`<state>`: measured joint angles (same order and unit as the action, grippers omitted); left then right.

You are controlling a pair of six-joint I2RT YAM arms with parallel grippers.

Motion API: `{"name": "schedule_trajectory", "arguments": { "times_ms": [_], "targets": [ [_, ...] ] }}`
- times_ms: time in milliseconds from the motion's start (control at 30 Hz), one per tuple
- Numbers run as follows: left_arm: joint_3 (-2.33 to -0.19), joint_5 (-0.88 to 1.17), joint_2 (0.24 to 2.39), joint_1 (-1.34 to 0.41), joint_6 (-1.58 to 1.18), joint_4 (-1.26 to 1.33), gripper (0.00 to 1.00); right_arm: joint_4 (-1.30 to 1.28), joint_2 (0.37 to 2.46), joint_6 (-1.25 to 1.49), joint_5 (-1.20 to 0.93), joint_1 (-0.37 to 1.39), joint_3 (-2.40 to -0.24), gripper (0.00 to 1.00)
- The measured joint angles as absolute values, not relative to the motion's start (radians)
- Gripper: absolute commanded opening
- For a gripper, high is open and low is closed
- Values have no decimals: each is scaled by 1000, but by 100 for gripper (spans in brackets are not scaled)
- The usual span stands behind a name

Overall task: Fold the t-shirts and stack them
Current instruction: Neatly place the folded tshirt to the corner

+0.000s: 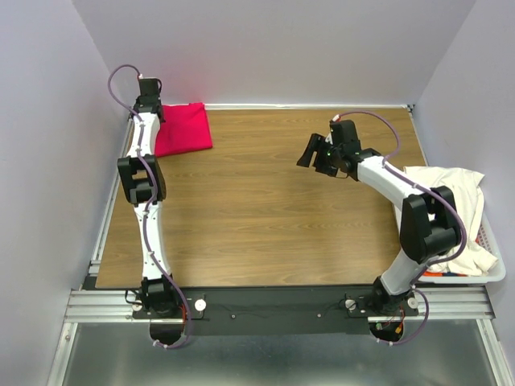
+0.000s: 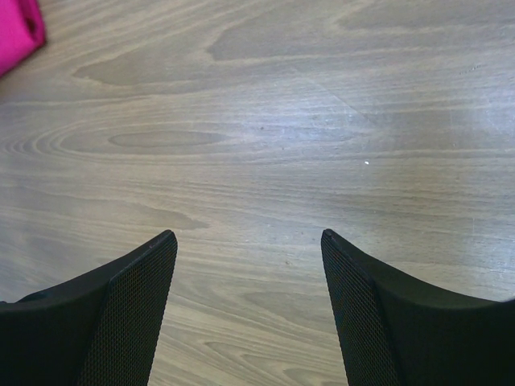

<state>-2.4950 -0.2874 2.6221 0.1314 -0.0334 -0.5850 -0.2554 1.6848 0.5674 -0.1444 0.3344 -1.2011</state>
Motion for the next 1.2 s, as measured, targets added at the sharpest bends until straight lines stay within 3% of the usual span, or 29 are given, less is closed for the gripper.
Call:
{"name": "schedule_trajectory", "arguments": {
  "times_ms": [33,100,367,633,900,1200],
  "targets": [
    [-2498,-287,2622,136,-33,-582,9,-255,1695,567,-146,335,-1201,79],
    [-2507,-287,2622,145,-31,-570,25,-255,1709,567,-147,337,-1201,79],
    [-2511,-289,2622,160,-43,-533,45,-255,1724,567,-148,352,-1201,80],
    [-2441,-269,2563,157,-95,-496,45,-255,1723,567,-148,354,-1201,80],
    [-2182,-167,2368,61,-189,-391,33,-255,1696,569,-135,354,-1189,80],
    [-2031,-96,2355,-99,-249,-356,26,-254,1654,572,-113,354,-1151,80]
  ]
}}
